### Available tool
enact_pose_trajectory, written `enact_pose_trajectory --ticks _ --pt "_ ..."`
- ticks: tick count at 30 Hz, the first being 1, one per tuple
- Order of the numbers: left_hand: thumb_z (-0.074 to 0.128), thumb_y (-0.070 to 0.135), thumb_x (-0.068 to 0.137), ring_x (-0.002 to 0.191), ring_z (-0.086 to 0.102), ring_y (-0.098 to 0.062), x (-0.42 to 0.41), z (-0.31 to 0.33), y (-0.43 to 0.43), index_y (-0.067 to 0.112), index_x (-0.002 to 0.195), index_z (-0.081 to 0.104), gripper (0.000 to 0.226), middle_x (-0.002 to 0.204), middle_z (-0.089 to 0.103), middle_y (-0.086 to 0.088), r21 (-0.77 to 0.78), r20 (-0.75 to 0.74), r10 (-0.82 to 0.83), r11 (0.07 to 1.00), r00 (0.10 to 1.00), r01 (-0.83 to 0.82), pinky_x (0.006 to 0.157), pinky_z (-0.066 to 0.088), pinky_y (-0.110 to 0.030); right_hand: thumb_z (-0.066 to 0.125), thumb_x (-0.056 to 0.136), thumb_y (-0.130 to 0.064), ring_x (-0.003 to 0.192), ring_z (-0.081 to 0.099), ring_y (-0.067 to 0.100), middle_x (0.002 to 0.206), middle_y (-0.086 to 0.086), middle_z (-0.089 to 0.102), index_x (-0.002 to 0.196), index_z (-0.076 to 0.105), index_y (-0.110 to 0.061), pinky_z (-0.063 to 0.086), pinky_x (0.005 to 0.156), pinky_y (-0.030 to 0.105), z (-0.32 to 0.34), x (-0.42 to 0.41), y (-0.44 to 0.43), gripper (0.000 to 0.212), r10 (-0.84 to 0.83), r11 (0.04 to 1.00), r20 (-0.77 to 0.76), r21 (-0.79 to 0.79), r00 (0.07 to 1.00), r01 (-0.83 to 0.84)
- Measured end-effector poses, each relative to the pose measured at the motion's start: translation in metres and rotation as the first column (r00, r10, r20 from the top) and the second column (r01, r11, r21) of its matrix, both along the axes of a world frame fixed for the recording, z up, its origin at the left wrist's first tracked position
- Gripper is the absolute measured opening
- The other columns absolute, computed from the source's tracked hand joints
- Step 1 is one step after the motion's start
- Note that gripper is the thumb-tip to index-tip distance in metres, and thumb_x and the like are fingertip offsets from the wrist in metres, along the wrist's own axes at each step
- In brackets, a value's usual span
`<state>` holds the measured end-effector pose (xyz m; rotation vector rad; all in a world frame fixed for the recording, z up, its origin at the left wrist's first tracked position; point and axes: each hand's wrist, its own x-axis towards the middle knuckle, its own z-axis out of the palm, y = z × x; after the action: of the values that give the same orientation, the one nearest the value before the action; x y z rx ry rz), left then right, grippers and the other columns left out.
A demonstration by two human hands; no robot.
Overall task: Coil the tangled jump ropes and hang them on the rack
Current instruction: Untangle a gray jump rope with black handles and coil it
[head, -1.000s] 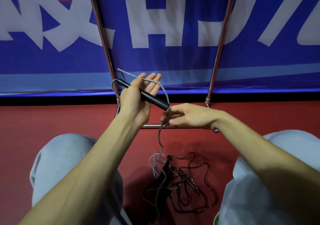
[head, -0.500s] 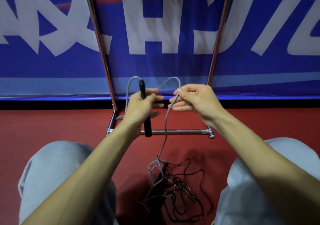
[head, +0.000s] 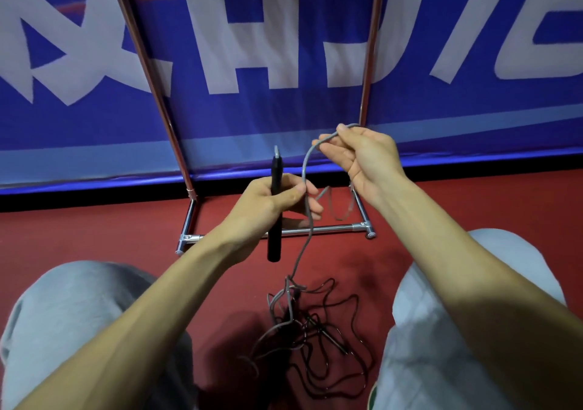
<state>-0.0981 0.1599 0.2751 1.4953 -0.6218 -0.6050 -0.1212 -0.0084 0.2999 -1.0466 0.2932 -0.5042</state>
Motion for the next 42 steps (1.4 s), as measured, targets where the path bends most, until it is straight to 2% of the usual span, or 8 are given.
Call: enact_pose_trajectory --ticks 7,13,17,22,32,35,38,42 --pt "0.042 0.011 0.101 0.082 0.072 -0.026 0.006 0.011 0.003 0.008 0.093 0.058 0.018 0.079 0.072 -0.011 -0.278 -0.277 0.155 0.932 0.948 -0.234 0.073 0.06 -0.036 0.053 0.096 -0.01 0.057 0.068 0.017 0.082 0.009 0.067 0.092 0.056 -0.007 0.057 0.057 0.026 -0.006 0.002 0.014 0.006 0.072 0.946 -0.219 -0.295 0.973 -0.136" --pt "0.045 0.013 0.1 0.081 0.073 -0.025 0.023 0.026 0.019 0.007 0.092 0.056 0.015 0.078 0.073 -0.01 -0.493 -0.569 0.109 0.748 0.815 -0.444 0.072 0.061 -0.035 0.04 0.098 0.001 0.074 0.069 0.019 0.088 0.01 0.07 0.09 0.061 -0.01 0.057 0.074 0.029 -0.021 0.0 0.032 0.026 0.397 0.685 -0.487 -0.407 0.778 -0.604" --pt "0.043 0.009 0.099 0.082 0.073 -0.026 0.034 0.031 0.033 0.007 0.087 0.058 0.019 0.084 0.073 -0.012 -0.572 -0.674 0.034 0.609 0.738 -0.55 0.083 0.058 -0.039 0.047 0.093 0.005 0.092 0.067 0.018 0.103 0.015 0.07 0.098 0.064 -0.004 0.052 0.084 0.025 -0.026 -0.002 0.04 0.02 0.525 0.492 -0.504 -0.479 0.686 -0.727" --pt "0.043 0.004 0.098 0.084 0.073 -0.029 0.038 0.031 0.04 0.005 0.092 0.056 0.014 0.086 0.072 -0.014 -0.586 -0.722 0.003 0.53 0.692 -0.613 0.088 0.054 -0.041 0.06 0.091 -0.012 0.092 0.067 0.015 0.099 0.005 0.07 0.102 0.058 -0.012 0.051 0.089 0.031 -0.029 -0.002 0.043 0.011 0.596 0.463 -0.487 -0.442 0.639 -0.769" --pt "0.043 0.007 0.099 0.079 0.073 -0.029 0.026 0.033 0.029 0.002 0.097 0.059 0.017 0.088 0.073 -0.016 -0.574 -0.706 -0.029 0.609 0.708 -0.547 0.068 0.061 -0.035 0.067 0.088 -0.02 0.08 0.06 -0.001 0.087 -0.012 0.063 0.095 0.059 -0.025 0.044 0.077 0.014 -0.048 0.006 0.06 0.011 0.28 0.267 -0.361 -0.861 0.89 -0.433" --pt "0.043 0.008 0.099 0.077 0.074 -0.028 0.024 0.034 0.03 0.003 0.097 0.06 0.017 0.085 0.073 -0.016 -0.567 -0.703 -0.023 0.621 0.711 -0.541 0.062 0.059 -0.029 0.054 0.095 -0.005 0.079 0.059 -0.006 0.087 -0.009 0.065 0.098 0.062 -0.018 0.046 0.079 0.014 -0.046 0.004 0.055 0.015 0.501 0.216 -0.468 -0.747 0.728 -0.628" --pt "0.044 0.007 0.099 0.076 0.074 -0.029 0.027 0.034 0.032 0.002 0.095 0.06 0.017 0.086 0.073 -0.017 -0.568 -0.702 -0.005 0.608 0.712 -0.555 0.064 0.06 -0.031 0.05 0.096 -0.001 0.09 0.064 0.015 0.096 0.008 0.066 0.106 0.06 -0.011 0.049 0.082 0.032 -0.041 -0.002 0.048 0.017 0.634 0.149 -0.551 -0.602 0.542 -0.785" --pt "0.042 0.005 0.1 0.077 0.073 -0.032 0.036 0.029 0.033 0.0 0.095 0.058 0.018 0.087 0.073 -0.02 -0.551 -0.708 0.047 0.587 0.704 -0.593 0.072 0.06 -0.036 0.06 0.093 -0.008 0.086 0.065 0.013 0.092 0.014 0.068 0.104 0.065 -0.003 0.051 0.083 0.037 -0.029 -0.009 0.042 0.013 0.675 0.063 -0.567 -0.593 0.472 -0.803"
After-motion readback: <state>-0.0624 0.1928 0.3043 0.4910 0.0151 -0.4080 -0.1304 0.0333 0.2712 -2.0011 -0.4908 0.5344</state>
